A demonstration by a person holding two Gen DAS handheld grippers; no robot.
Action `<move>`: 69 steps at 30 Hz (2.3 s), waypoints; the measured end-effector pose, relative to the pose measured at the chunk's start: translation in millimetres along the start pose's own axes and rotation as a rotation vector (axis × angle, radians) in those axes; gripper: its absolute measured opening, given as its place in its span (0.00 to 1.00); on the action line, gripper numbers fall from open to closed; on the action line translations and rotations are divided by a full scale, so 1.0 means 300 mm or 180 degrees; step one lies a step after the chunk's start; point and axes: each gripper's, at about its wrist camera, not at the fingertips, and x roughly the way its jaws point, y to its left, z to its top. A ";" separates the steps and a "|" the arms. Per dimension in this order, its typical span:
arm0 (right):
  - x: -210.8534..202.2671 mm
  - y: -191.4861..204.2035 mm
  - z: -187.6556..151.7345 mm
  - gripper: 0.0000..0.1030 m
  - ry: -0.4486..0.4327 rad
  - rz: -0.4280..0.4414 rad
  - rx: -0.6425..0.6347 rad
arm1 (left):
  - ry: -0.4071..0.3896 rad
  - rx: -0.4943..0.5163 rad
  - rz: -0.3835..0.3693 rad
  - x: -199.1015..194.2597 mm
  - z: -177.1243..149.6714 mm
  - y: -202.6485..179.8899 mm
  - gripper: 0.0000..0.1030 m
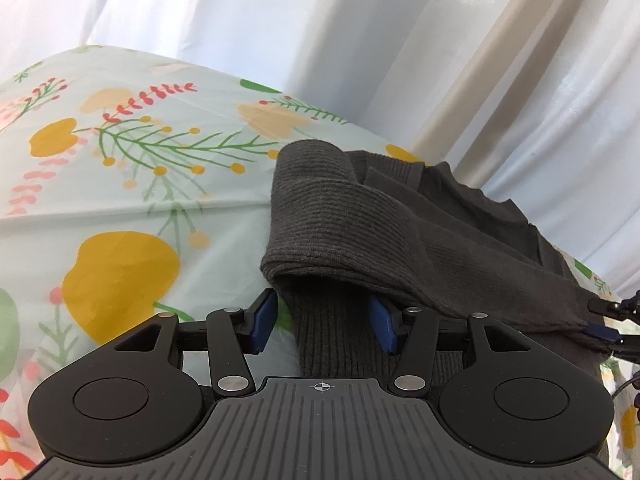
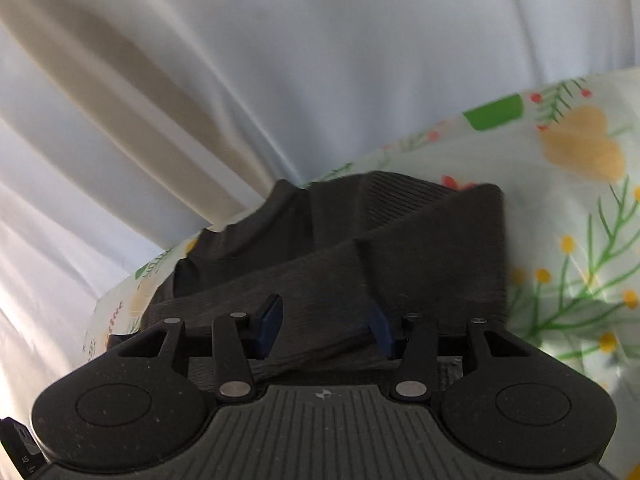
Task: Fold small clothes
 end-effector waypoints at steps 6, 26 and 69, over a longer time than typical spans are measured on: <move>0.009 -0.041 0.004 0.39 0.0199 0.0062 0.0224 | -0.0004 -0.0063 -0.0013 0.000 0.001 0.003 0.54; -0.179 0.177 0.137 0.06 -0.1111 0.1179 -0.0266 | 0.0011 -0.0025 -0.0031 0.012 0.006 -0.012 0.55; 0.129 -0.021 0.031 0.08 -0.0494 -0.0638 -0.0433 | -0.0059 0.0464 -0.0123 0.143 0.050 -0.128 0.55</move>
